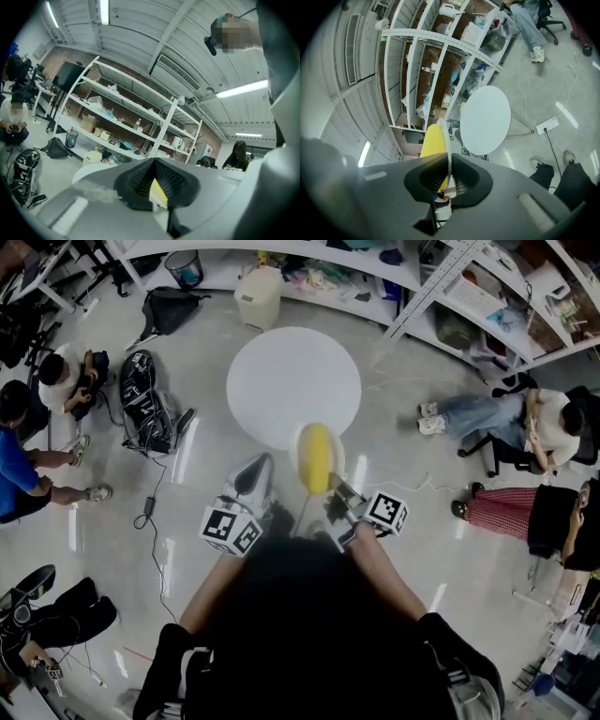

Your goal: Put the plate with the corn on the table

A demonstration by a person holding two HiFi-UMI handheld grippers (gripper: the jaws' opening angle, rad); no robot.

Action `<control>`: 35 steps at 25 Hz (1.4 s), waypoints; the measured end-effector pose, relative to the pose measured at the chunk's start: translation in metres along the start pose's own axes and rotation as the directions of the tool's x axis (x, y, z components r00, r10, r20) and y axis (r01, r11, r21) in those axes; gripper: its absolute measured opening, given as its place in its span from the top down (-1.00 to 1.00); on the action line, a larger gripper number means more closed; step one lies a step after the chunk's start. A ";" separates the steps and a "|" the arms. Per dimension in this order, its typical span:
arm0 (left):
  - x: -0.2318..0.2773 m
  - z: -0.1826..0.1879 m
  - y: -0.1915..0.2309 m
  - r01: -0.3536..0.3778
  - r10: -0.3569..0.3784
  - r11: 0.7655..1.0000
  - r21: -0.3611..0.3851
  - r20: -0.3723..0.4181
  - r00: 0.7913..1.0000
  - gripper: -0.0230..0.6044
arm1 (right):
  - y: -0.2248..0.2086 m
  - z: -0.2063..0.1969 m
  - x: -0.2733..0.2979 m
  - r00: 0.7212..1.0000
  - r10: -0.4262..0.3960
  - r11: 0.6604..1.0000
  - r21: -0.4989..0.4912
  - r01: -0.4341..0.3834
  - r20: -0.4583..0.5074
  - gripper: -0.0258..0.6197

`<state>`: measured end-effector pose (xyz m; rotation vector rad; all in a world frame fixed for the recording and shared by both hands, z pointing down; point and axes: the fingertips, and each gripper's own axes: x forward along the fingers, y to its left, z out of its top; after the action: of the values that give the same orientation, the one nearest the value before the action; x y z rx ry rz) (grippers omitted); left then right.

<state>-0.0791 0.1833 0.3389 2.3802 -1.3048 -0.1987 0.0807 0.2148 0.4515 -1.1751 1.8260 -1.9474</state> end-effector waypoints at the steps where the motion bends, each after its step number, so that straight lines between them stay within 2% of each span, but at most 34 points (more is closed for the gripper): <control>1: 0.002 0.002 0.005 0.004 -0.004 1.000 -0.002 -0.001 1.000 0.91 | 0.003 0.001 0.005 1.000 0.009 1.000 0.001 -0.009 0.004 0.83; 9: 0.020 0.016 0.034 0.055 -0.055 0.998 -0.014 -0.029 0.998 0.91 | 0.016 0.009 0.029 0.998 -0.025 1.000 0.019 0.024 0.054 0.83; 13: 0.033 0.021 0.043 0.070 -0.071 0.997 -0.016 -0.037 0.997 0.91 | 0.025 0.018 0.039 0.998 0.006 1.000 0.025 -0.008 0.068 0.83; 17: 0.043 0.024 0.051 0.070 -0.071 0.997 -0.022 -0.041 0.997 0.91 | 0.023 0.025 0.044 0.997 -0.041 0.999 0.034 0.038 0.069 0.83; 27: 0.077 0.026 0.070 0.059 -0.061 0.998 -0.028 -0.045 0.997 0.91 | 0.024 0.058 0.079 0.999 -0.011 1.000 0.012 0.010 0.050 0.83; 35: 0.111 0.035 0.099 0.038 -0.039 0.999 -0.023 -0.042 0.998 0.91 | 0.017 0.085 0.115 0.999 -0.047 0.999 0.009 0.047 0.027 0.83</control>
<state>-0.1062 0.0342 0.3577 2.3790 -1.2319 -0.1724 0.0566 0.0739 0.4727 -1.2463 1.7912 -1.9522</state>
